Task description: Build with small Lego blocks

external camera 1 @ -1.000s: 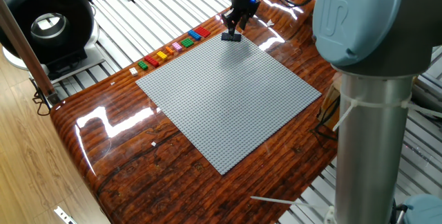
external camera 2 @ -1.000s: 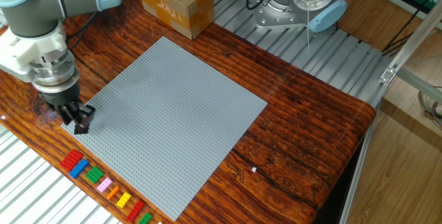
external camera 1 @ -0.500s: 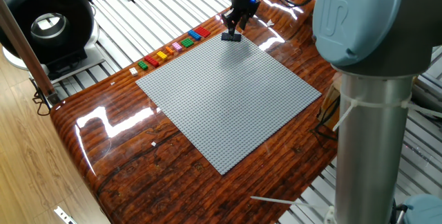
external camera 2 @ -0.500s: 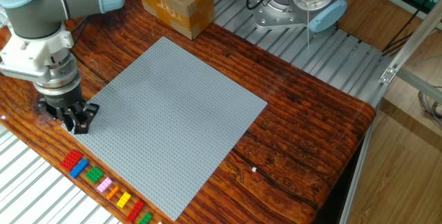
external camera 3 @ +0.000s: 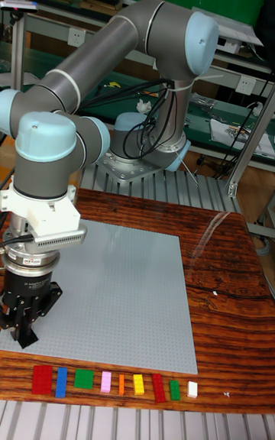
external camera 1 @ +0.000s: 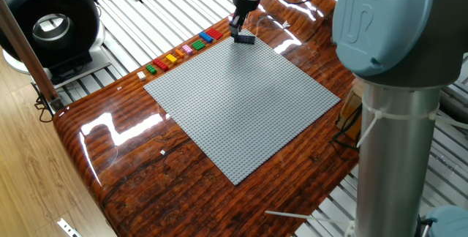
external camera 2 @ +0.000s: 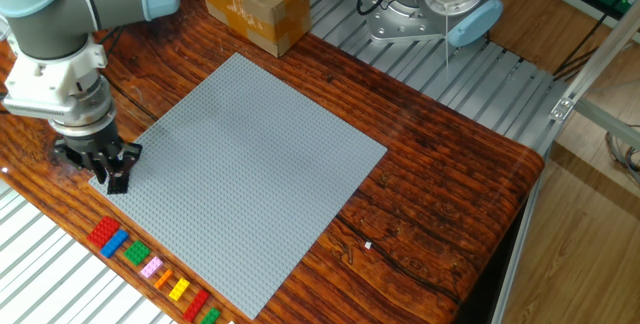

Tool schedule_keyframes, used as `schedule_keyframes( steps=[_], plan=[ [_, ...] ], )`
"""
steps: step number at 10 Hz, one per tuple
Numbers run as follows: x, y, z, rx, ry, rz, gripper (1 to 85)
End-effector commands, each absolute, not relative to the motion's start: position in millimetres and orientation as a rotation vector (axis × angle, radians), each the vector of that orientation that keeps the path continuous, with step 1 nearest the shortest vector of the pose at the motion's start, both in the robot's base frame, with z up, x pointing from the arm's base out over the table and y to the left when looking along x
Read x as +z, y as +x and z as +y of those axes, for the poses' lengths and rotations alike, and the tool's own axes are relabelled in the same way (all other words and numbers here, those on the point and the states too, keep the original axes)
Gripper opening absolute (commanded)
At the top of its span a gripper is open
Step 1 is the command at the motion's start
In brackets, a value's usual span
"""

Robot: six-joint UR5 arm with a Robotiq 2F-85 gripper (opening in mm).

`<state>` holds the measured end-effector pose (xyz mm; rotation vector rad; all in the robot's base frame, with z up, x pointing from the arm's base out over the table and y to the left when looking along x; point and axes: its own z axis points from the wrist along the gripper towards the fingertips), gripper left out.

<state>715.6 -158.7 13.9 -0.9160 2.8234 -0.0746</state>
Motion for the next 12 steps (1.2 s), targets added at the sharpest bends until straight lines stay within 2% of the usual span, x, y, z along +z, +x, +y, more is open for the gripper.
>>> schedule_keyframes(
  steps=[1,4,5,7,9,10,12],
  plan=[
    [15,717,-152,-0.029,-0.95,2.793,8.7],
    [9,690,-158,-0.026,-1.146,2.831,4.0],
    [9,692,-144,0.046,-1.115,2.814,3.3],
    [8,678,-169,-0.048,-0.973,2.953,2.0],
    [8,659,-167,-0.007,-1.185,2.947,2.0],
    [7,666,-162,0.003,-1.188,2.915,4.7],
    [8,675,-163,-0.018,-1.233,2.861,27.0]
  ],
)
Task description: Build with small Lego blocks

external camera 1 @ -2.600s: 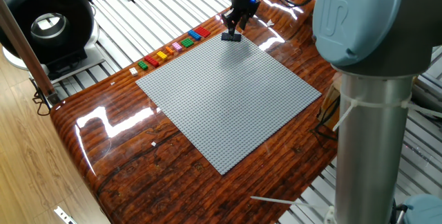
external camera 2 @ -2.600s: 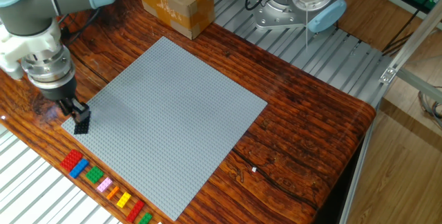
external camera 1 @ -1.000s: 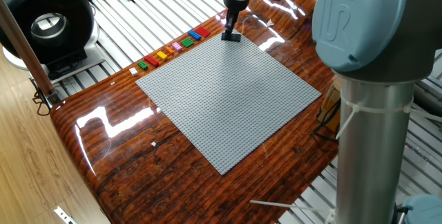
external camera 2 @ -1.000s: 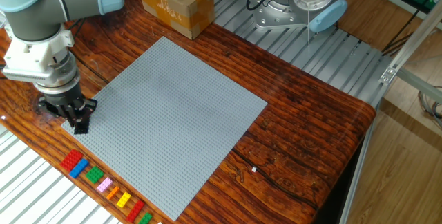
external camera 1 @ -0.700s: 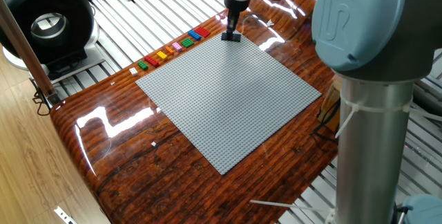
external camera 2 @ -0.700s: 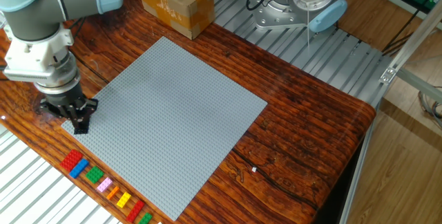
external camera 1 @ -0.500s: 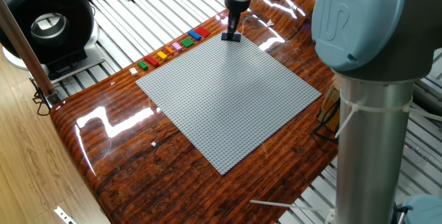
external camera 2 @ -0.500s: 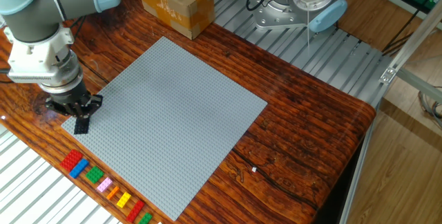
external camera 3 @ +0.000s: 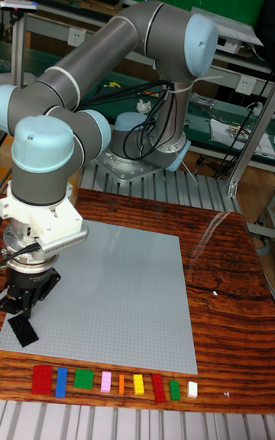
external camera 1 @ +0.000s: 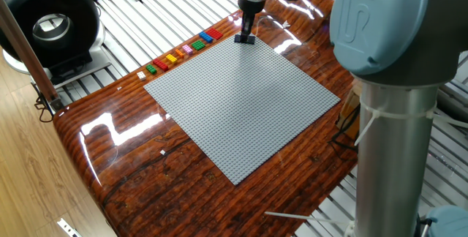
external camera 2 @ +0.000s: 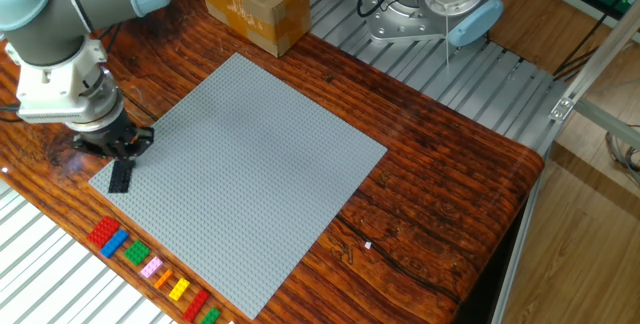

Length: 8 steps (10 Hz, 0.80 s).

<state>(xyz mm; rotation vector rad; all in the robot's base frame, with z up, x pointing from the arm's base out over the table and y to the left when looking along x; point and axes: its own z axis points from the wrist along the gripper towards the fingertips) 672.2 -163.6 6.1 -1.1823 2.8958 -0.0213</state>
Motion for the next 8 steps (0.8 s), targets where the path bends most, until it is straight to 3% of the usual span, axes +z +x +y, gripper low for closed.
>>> schedule_keyframes(
  steps=[1,4,8],
  plan=[
    [10,676,-169,-0.057,-1.251,2.859,33.0],
    [14,682,-167,-0.059,-1.246,2.84,46.3],
    [18,692,-167,-0.069,-1.286,2.813,48.3]
  ],
)
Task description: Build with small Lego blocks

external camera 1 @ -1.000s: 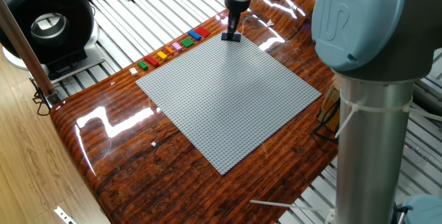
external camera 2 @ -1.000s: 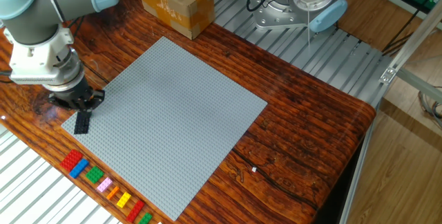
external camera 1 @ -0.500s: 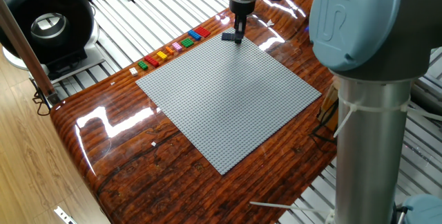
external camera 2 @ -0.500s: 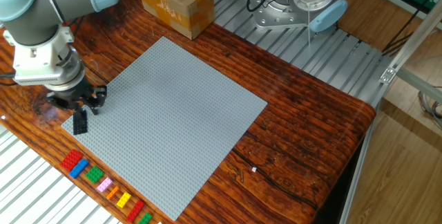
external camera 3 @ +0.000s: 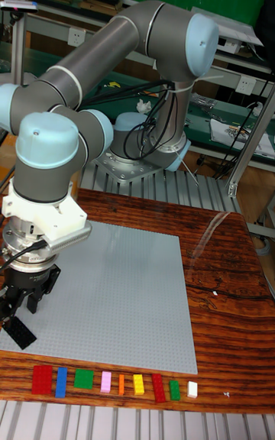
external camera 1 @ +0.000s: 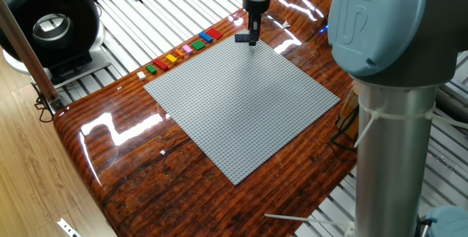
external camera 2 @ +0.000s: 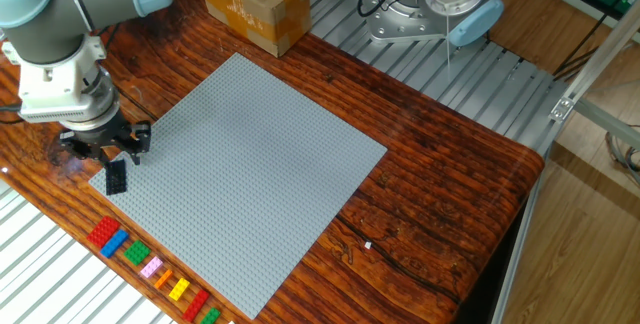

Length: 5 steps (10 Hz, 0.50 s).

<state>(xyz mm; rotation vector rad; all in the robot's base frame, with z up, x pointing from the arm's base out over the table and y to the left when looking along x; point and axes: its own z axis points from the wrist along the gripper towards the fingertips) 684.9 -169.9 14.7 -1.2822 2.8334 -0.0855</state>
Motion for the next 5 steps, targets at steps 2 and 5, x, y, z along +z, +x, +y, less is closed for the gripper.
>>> schedule_keyframes(
  steps=[2,5],
  plan=[
    [20,696,-169,-0.058,-1.291,2.813,48.3],
    [17,704,-168,-0.016,-1.289,2.795,47.0]
  ],
)
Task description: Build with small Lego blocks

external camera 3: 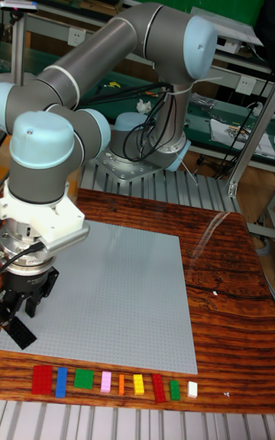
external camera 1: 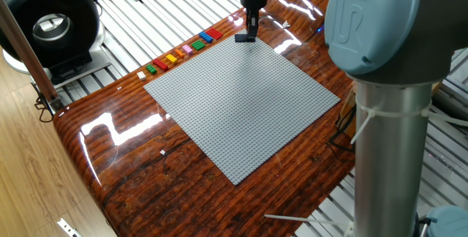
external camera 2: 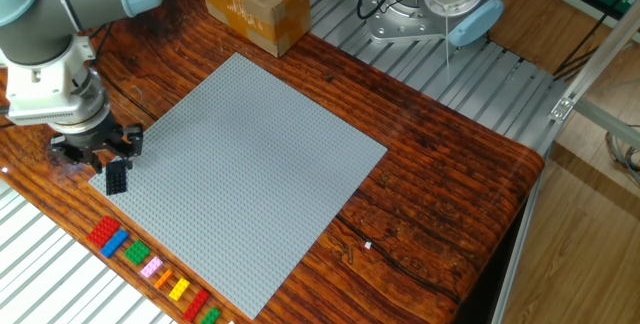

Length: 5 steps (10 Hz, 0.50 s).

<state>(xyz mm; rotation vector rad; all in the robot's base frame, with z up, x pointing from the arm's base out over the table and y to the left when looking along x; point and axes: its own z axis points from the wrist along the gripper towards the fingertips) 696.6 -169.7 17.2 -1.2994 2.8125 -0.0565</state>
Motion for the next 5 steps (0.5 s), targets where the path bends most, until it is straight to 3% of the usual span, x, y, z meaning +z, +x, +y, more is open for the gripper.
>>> schedule_keyframes(
  steps=[1,5],
  plan=[
    [15.6,705.9,-167.2,-0.004,-1.286,2.79,46.7],
    [12.4,709.7,-162.9,0.031,-1.293,2.774,45.7]
  ],
)
